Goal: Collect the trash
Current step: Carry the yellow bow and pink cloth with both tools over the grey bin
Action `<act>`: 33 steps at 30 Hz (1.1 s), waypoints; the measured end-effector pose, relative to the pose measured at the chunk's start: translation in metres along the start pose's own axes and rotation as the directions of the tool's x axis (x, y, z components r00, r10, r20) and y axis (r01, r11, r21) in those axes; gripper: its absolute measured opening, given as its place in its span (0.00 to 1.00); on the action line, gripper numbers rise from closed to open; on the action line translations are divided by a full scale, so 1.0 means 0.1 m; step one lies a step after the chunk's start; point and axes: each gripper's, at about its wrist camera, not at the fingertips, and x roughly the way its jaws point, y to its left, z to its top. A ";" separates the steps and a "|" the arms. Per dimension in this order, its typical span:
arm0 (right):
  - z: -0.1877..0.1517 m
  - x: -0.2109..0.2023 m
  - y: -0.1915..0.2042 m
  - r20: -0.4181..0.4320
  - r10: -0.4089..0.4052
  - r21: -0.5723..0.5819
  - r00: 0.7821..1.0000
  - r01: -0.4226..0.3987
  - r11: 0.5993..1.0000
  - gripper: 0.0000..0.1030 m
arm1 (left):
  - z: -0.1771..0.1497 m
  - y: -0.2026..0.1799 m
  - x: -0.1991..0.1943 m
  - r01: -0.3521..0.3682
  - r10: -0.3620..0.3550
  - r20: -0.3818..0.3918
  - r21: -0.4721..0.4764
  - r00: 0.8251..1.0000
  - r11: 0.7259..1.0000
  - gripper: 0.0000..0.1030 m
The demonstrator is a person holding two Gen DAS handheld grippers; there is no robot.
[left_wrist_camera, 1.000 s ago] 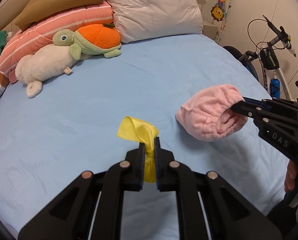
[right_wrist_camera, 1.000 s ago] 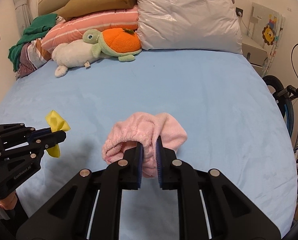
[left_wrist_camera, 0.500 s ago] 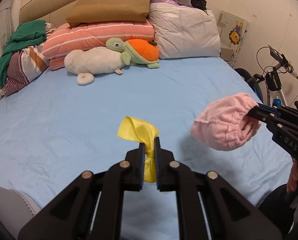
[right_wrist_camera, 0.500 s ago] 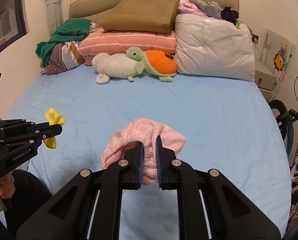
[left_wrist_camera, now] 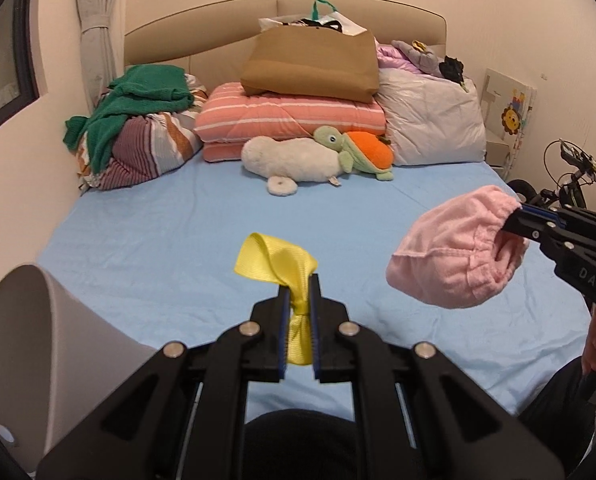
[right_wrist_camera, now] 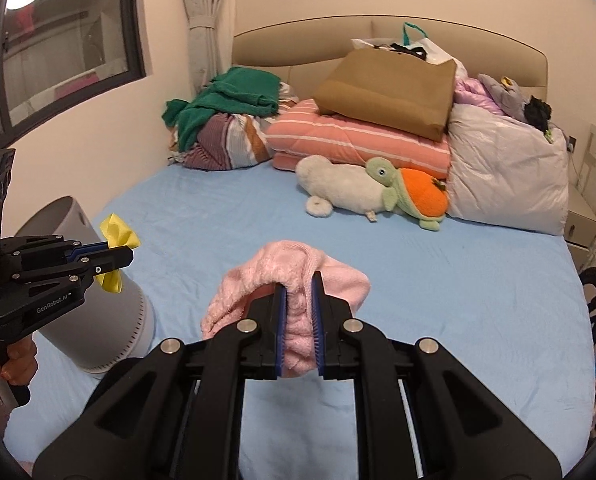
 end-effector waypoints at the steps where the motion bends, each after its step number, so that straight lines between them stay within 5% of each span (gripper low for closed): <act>1: 0.04 -0.01 0.09 0.004 0.021 -0.010 1.000 -0.021 1.000 0.10 | -0.01 0.09 -0.10 -0.018 0.018 0.011 -0.005 1.000 1.000 0.09; 12: 0.57 -0.20 1.13 0.053 0.244 -0.160 0.968 -0.233 0.959 0.10 | -0.12 0.91 -1.00 -0.170 0.176 0.057 -0.099 0.983 0.980 0.09; 23: 1.10 -0.24 2.18 0.040 0.476 -0.289 0.878 -0.446 0.847 0.10 | -0.33 1.57 -1.54 -0.314 0.327 0.041 -0.191 0.944 0.930 0.09; 33: 1.26 -0.13 2.96 -0.043 0.566 -0.357 0.823 -0.542 0.761 0.11 | -0.48 1.88 -1.80 -0.341 0.361 0.038 -0.250 0.932 0.906 0.13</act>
